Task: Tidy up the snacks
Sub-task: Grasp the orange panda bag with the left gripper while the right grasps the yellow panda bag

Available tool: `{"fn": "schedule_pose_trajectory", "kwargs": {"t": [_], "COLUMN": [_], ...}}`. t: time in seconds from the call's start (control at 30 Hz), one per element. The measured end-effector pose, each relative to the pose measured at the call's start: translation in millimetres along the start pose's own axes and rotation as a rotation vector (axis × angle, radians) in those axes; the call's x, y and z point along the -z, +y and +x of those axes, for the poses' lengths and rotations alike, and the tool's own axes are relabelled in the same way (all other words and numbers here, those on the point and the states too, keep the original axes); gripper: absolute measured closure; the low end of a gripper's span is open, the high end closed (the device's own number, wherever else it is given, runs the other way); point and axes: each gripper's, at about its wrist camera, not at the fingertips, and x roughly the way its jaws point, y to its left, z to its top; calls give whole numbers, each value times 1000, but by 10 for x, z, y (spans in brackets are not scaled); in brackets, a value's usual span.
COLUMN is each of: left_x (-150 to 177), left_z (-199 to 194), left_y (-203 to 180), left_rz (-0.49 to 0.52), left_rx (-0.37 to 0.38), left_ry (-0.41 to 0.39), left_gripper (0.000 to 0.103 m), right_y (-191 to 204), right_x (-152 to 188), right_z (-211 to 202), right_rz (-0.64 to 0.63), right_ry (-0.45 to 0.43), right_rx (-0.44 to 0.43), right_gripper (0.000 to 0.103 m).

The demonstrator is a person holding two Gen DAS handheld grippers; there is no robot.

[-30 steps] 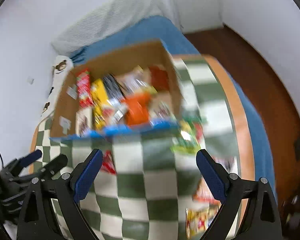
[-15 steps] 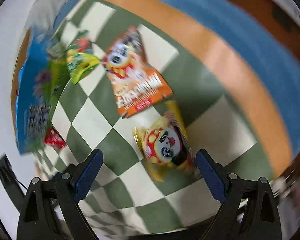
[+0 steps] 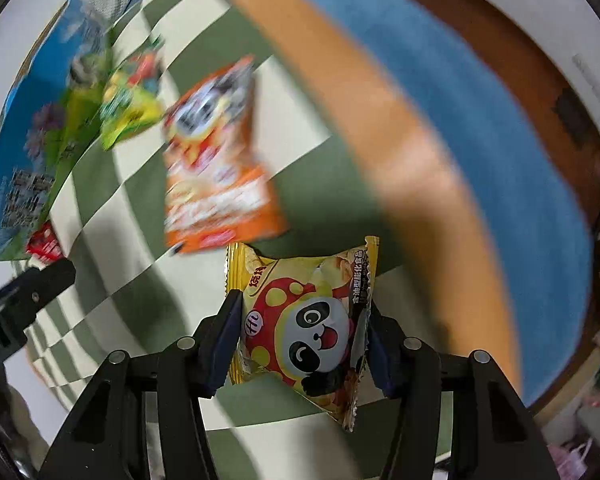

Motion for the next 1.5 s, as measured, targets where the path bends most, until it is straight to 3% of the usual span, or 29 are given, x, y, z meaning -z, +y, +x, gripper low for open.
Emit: {"fn": "schedule_pose_trajectory", "kwargs": {"t": [0.13,0.27,0.37,0.47,0.5,0.53,0.6,0.77,0.83,0.9,1.0,1.13,1.2,1.3,1.4,1.5], "left_x": [-337,-647,-759,-828,-829,-811,-738,-562,-453,-383,-338,-348,-340,-247,-88,-30], "left_z": [183,477,694,845,832,786,729,740,743,787,828,823,806,765,793,816], "left_y": [-357,-662,-826,-976,-989,-1012,-1028,-863,-800,-738,-632,-546,-512,-278,-347,-370], "left_rz": [17,1,-18,-6,2,19,36,28,10,-15,-53,-82,-83,-95,-104,-97], "left_rx": [94,194,228,207,197,177,169,136,131,133,133,135,131,138,141,127], "left_ry": [69,169,231,235,217,184,163,160,171,189,202,196,187,183,179,172], "left_gripper": [7,7,7,8,16,31,42,42,42,42,42,42,42,42,42,42], "right_y": [-278,-523,-731,-886,-921,-944,-948,-876,-801,-742,-681,-304,-130,164,439,591], "right_x": [-198,-239,-200,-53,-17,19,86,358,354,259,61,0,40,15,-90,-200], "right_z": [-109,-251,-350,-392,-411,-428,-463,-349,-246,-127,-54,59,-41,-352,-547,-457], "right_rz": [32,121,225,321,341,360,421,596,607,615,553,387,277,42,-200,-416], "right_ry": [9,-29,-50,-58,-62,-65,-81,-38,-22,-22,-4,162,186,98,-9,6], "right_rx": [4,-14,-65,-135,-148,-160,-209,-376,-406,-393,-336,-345,-328,-178,34,202], "right_gripper": [43,26,25,25,25,25,25,25,26,33,35,35,35,29,27,26]}}
